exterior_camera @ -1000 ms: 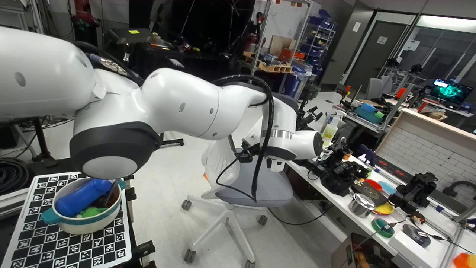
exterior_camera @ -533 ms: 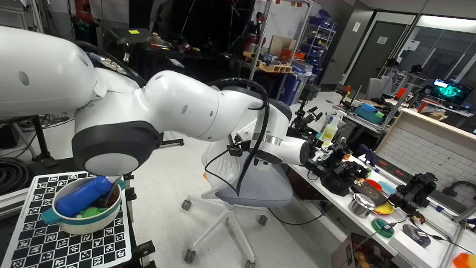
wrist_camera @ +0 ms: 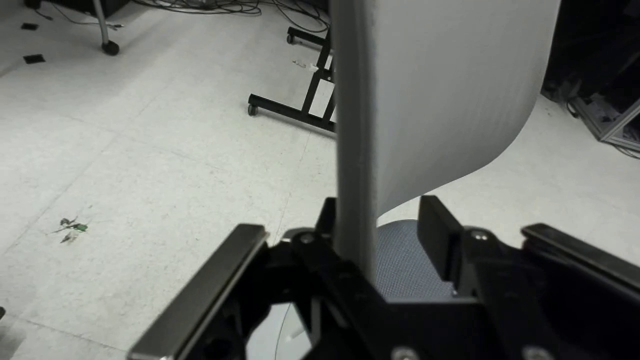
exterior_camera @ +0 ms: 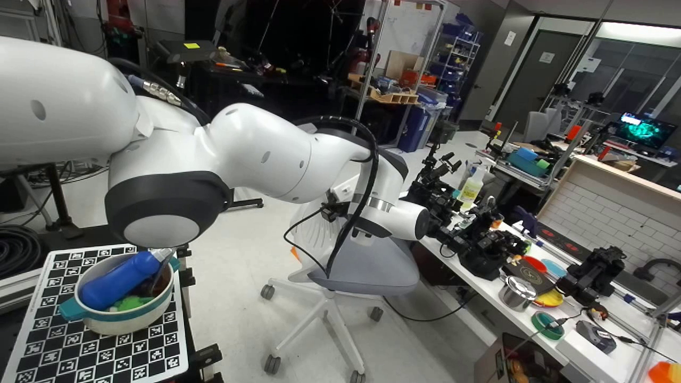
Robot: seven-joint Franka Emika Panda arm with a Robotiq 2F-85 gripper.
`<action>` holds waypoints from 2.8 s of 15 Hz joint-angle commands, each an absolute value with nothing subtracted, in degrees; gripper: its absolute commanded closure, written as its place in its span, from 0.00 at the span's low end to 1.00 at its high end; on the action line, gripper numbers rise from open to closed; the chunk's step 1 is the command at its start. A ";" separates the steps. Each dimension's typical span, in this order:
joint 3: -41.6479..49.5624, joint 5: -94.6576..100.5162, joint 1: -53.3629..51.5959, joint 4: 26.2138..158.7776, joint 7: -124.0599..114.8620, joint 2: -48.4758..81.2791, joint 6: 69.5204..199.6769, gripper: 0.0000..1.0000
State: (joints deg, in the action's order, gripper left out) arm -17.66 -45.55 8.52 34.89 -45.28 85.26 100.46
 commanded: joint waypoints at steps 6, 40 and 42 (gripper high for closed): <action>-15.58 -51.61 8.65 38.30 -45.14 85.23 109.64 0.96; -0.93 -75.06 7.83 104.44 -10.68 51.83 119.96 0.96; -0.25 -79.15 5.81 108.20 -8.74 50.25 121.54 0.96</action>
